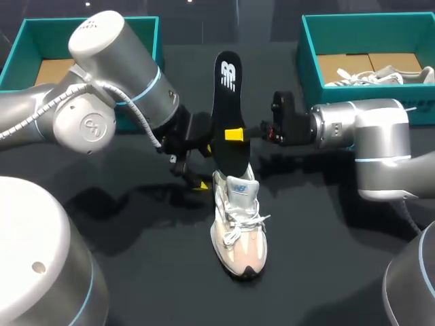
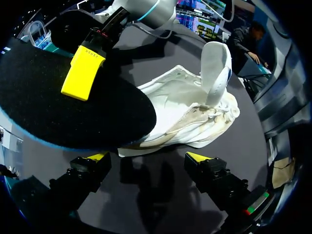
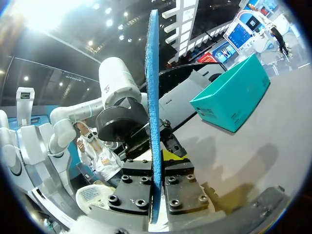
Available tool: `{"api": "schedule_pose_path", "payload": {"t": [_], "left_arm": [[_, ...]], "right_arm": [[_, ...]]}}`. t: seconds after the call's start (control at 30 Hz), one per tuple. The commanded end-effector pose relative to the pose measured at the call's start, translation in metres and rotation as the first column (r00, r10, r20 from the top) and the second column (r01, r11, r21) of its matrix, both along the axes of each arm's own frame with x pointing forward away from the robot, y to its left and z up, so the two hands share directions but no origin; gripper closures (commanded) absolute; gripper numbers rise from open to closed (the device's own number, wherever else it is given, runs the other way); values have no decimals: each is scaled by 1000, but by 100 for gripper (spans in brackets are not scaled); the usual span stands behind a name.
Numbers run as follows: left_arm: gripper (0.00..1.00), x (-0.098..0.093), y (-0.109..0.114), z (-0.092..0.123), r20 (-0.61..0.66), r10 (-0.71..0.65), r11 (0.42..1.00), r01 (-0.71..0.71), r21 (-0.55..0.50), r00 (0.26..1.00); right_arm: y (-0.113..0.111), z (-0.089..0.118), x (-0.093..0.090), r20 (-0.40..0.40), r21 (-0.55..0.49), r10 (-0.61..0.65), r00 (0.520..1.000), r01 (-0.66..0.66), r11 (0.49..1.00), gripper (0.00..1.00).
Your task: Take the shoe out of the shoebox, open the shoe tongue, remove and reinsert the insole, then place the shoe into the shoebox
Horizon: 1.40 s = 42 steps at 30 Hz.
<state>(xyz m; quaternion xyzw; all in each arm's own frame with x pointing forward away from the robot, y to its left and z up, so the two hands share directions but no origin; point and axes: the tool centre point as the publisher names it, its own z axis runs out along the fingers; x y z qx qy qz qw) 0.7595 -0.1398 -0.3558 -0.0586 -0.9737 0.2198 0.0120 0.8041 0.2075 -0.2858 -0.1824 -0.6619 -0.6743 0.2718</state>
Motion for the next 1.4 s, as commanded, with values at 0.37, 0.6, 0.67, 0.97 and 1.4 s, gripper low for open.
{"api": "schedule_pose_path", "payload": {"t": [0.37,0.6,0.67,0.97,1.4], "left_arm": [[0,0,0,0,1,-1,1000,1,2,1000],[0,0,0,0,1,-1,1000,1,2,1000],[0,0,0,0,1,-1,1000,1,2,1000],[0,0,0,0,1,-1,1000,1,2,1000],[0,0,0,0,1,-1,1000,1,2,1000]], "right_arm": [[-4,1,-12,14,-42,-107,994,108,993,100],[-4,-8,-17,8,-81,-160,987,160,984,100],[-5,-11,-19,7,-86,-172,985,172,981,100],[-10,-21,-30,-17,-71,-193,981,191,979,100],[-9,-45,-44,-119,-71,-175,977,168,983,100]]}}
